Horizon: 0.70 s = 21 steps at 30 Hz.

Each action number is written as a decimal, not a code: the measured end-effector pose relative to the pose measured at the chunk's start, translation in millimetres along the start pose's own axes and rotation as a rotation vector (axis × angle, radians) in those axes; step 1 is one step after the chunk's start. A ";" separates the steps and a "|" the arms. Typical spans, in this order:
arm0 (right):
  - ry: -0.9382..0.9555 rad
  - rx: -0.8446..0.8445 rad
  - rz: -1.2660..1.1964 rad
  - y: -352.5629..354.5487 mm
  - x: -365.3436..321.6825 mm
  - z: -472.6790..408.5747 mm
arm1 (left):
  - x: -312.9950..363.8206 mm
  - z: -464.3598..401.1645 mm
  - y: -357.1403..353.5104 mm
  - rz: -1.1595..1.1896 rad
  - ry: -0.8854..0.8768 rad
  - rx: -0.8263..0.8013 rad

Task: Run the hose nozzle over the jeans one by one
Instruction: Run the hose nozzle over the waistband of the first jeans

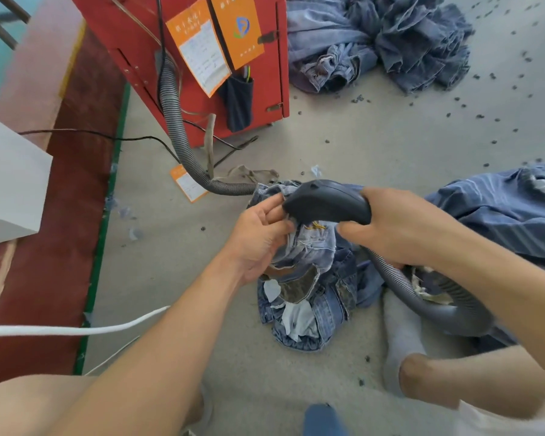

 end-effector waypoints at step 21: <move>0.008 0.225 -0.501 9.2 19.1 0.6 | -0.3 0.3 7.5 0.031 0.095 0.076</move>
Point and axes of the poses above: each hand's wrist, its own z-axis away from the middle knuckle, its own y-axis out of the back of the hand, x = y × z, the point moved 8 cm from there along -z, towards the middle knuckle, and after that the axes turned 8 degrees about -x, right-handed, at the moved point
